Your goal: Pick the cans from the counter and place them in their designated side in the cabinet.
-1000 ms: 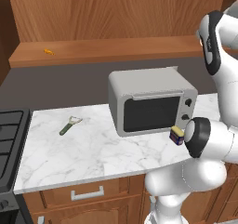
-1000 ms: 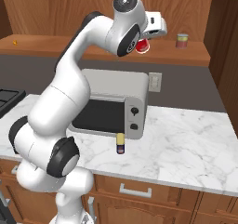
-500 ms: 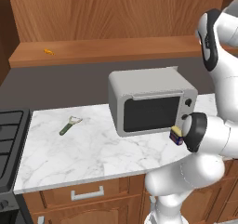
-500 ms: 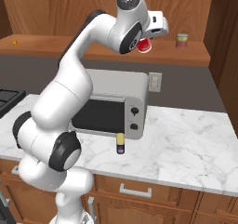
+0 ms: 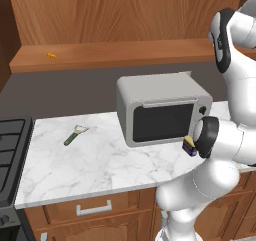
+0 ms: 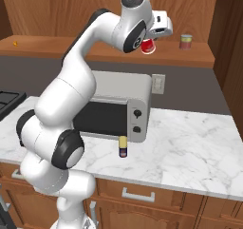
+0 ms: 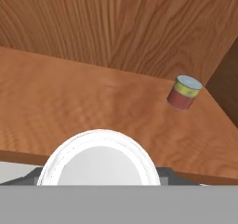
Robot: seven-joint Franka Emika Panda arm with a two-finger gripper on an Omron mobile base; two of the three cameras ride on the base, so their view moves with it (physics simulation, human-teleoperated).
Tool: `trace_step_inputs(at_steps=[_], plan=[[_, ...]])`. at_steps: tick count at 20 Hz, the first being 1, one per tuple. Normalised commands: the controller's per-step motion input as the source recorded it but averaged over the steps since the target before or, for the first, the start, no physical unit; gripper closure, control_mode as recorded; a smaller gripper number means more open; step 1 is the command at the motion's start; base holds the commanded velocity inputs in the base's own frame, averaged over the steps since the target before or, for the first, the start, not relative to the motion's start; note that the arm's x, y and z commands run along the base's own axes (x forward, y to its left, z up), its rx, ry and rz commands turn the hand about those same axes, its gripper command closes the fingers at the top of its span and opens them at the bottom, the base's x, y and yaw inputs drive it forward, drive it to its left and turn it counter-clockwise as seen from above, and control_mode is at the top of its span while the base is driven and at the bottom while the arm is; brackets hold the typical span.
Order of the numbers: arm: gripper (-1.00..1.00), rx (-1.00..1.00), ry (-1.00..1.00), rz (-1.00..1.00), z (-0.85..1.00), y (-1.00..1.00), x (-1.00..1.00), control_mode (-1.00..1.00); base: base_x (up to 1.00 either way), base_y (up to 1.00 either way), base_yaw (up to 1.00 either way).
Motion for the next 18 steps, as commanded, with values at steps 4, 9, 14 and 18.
trace_step_inputs(at_steps=[4,9,14,18], plan=[[1.00,0.00,0.03,0.00,-0.02,-0.01,0.08,-1.00,0.00,0.00,0.00],[1.00,0.00,0.03,0.00,-0.02,-0.01,0.08,-1.00,0.00,0.00,0.00],[1.00,0.00,0.04,0.00,-0.05,0.00,0.09,-1.00,0.00,0.00,0.00],[1.00,0.00,0.04,0.00,-0.06,0.00,0.08,-1.00,0.00,0.00,0.00]])
